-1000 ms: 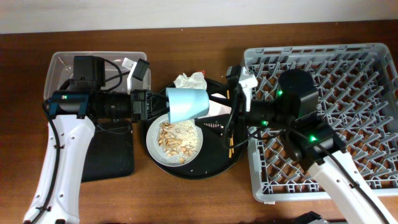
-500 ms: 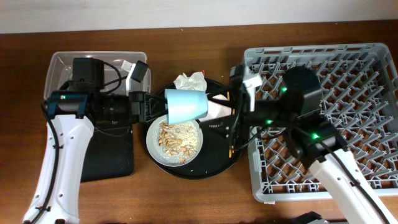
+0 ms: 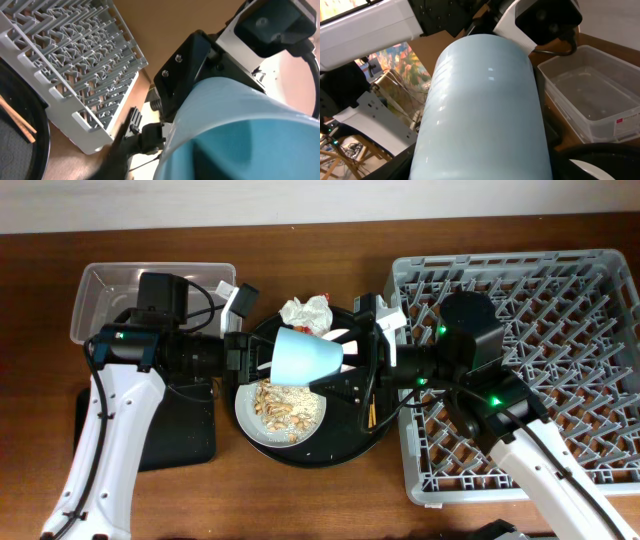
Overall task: Sort waste into correct bins and load items into the dishwasher rack
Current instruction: 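Carry the blue cup with the right gripper into the rack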
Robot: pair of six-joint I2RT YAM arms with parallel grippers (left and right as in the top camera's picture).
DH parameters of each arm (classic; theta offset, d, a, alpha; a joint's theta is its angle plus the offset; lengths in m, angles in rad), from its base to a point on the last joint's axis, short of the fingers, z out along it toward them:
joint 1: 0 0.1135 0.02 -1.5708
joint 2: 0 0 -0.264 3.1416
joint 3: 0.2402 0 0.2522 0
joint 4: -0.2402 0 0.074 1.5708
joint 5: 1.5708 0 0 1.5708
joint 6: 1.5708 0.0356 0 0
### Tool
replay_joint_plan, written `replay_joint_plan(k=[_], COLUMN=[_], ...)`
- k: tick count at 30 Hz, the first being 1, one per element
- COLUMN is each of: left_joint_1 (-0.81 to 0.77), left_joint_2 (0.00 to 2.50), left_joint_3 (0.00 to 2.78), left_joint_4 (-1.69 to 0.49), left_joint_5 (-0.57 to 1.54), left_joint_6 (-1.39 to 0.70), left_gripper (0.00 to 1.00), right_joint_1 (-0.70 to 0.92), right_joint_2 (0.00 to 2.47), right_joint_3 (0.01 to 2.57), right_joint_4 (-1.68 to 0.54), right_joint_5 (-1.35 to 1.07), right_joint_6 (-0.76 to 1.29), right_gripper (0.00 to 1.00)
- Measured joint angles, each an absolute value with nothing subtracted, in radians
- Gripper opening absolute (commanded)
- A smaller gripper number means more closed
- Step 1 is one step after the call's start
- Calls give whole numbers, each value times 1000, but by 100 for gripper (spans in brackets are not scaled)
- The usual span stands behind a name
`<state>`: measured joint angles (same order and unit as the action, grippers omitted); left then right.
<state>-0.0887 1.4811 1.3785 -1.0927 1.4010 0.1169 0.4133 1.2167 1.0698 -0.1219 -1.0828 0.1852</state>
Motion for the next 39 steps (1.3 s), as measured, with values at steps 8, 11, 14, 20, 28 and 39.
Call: replay_joint_plan(k=[8,11,14,20,28,39], left_joint_1=[-64,-39,-14,6,6,6], left_joint_2=[1481,1481,1481,1481,1481,1481], left_joint_3=[1378,1378,1378,1378,1378,1378], left_joint_4=[-1072,-1071,-1071,-1069,-1070,-1079], left_joint_5=[1322,1289,1276,1240,1184,1172], left_joint_6=[116,116,116,116,116,116], left_gripper=[99,99,99,99,99,99], right_joint_1=[292,150,8,-225,-382,-420], right_joint_2=[1172,1104,1026,946,1076,1271], right_joint_3=[1070,1071,1072,1079,1078,1078], right_joint_4=[-176,-282,-463,-844,-1051,-1089], right_joint_5=[-1087,-1048,-949,-611,-108,19], right_joint_6=[187,192,211,259,339,365], right_gripper=[59,59,57,54,54,54])
